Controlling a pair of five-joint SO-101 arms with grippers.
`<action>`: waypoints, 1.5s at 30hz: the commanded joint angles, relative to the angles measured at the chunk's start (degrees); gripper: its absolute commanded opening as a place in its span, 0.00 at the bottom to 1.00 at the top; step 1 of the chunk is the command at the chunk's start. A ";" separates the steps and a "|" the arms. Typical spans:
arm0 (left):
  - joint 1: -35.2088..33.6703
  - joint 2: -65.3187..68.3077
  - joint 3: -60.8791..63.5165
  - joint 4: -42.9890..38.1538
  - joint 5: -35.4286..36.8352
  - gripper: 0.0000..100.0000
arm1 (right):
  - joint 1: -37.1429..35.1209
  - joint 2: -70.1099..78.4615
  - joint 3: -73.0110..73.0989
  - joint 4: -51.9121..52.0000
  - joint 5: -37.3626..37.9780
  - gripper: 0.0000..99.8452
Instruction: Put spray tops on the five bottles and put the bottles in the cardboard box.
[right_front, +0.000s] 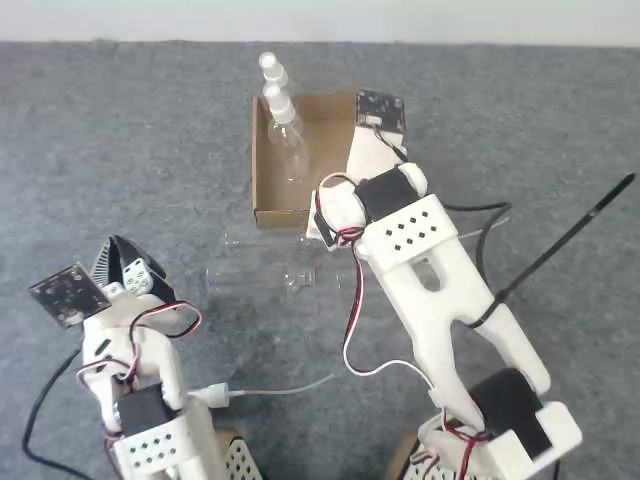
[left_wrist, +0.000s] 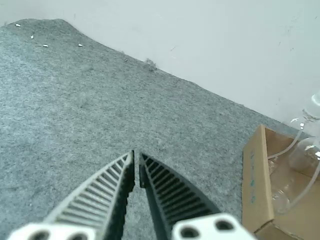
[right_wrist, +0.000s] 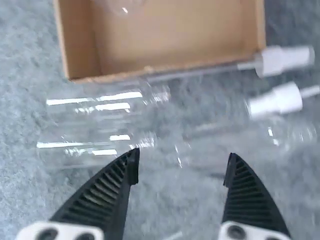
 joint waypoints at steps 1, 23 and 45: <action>-0.35 -0.79 -0.57 -1.05 0.26 0.01 | 2.15 -2.24 -3.08 2.77 -1.85 0.23; -0.35 -0.79 -0.57 -1.05 0.26 0.01 | 6.02 15.60 -3.25 2.68 -10.81 0.23; -0.35 -0.79 -0.57 -0.26 -1.67 0.01 | 10.68 27.91 -3.25 3.56 -10.55 0.23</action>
